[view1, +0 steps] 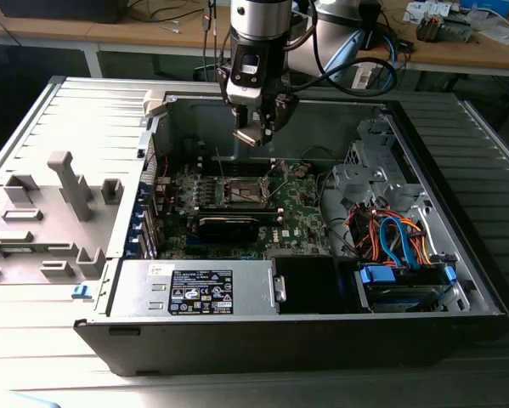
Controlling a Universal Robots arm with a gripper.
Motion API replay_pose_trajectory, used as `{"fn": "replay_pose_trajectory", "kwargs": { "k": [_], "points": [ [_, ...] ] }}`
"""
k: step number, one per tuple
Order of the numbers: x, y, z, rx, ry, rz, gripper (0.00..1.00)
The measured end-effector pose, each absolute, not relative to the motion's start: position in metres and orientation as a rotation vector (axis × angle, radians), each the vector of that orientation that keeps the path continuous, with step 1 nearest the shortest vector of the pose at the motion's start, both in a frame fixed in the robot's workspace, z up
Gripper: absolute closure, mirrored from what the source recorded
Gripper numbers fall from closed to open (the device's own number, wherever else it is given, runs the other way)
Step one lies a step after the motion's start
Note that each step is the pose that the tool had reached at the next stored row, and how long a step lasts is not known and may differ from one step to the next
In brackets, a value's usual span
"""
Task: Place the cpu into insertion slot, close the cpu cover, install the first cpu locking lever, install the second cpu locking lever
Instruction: 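Place the cpu into insertion slot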
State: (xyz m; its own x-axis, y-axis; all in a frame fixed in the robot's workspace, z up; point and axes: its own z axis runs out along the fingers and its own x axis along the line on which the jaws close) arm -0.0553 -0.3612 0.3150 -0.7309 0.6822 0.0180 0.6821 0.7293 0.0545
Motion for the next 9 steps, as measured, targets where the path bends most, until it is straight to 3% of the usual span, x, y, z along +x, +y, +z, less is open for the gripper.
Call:
{"fn": "replay_pose_trajectory", "kwargs": {
  "k": [9],
  "points": [
    [-0.0553, -0.3612, 0.315, 1.167, 2.912, 0.09, 0.45]
  ]
}}
